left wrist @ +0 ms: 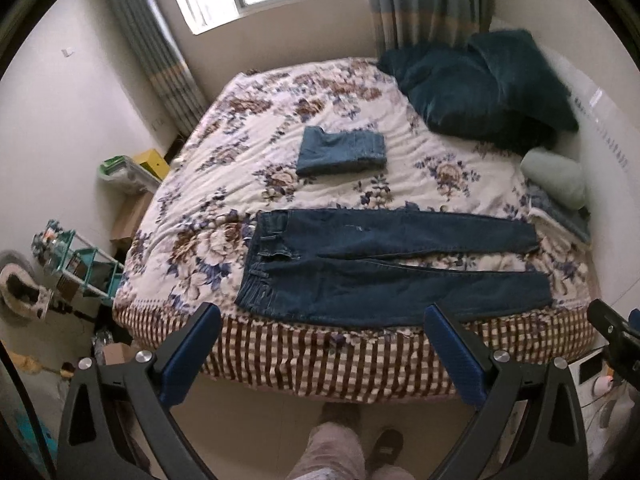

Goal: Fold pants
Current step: 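Lower both grippers onto the jeans' leg hems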

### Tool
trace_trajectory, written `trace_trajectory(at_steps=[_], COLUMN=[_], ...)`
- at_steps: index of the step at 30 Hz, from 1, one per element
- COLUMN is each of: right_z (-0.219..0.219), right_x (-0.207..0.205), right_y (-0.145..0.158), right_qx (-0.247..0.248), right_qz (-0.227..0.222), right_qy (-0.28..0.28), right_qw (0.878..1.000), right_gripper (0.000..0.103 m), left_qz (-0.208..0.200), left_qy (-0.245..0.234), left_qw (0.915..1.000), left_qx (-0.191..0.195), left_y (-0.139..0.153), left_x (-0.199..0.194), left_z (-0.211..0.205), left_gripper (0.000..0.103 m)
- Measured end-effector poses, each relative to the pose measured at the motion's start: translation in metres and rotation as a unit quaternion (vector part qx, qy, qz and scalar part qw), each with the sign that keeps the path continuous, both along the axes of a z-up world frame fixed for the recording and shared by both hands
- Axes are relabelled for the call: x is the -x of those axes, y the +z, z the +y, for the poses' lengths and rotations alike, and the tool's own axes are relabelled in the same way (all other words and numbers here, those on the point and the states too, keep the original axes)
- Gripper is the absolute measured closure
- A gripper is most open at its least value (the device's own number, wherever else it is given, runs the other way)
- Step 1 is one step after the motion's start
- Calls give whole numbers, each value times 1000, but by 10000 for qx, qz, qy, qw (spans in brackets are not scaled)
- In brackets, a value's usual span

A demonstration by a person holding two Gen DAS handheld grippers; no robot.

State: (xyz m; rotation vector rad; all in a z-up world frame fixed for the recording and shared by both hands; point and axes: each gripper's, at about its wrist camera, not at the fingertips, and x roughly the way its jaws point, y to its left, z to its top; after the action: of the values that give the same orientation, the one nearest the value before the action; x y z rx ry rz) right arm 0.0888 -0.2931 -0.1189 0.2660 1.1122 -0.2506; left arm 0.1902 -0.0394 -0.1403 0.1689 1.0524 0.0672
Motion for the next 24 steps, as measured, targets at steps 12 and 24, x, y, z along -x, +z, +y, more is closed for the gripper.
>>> trace_trajectory(at_steps=[12,24], right_z=[19,39], right_x=[-221,-402], right_y=[-145,-329], right_qx=[40,-75], right_qz=[1000,2290], right_qy=[-411,643], right_qw=[9941,9713], right_gripper=[0,0], left_qz=[983,1735], left_qy=[-265,-695], left_qw=[9947,9794], left_qx=[123,-759], left_y=[-114,-278], left_x=[-199,-356], left_z=[15,8], left_gripper=[0,0])
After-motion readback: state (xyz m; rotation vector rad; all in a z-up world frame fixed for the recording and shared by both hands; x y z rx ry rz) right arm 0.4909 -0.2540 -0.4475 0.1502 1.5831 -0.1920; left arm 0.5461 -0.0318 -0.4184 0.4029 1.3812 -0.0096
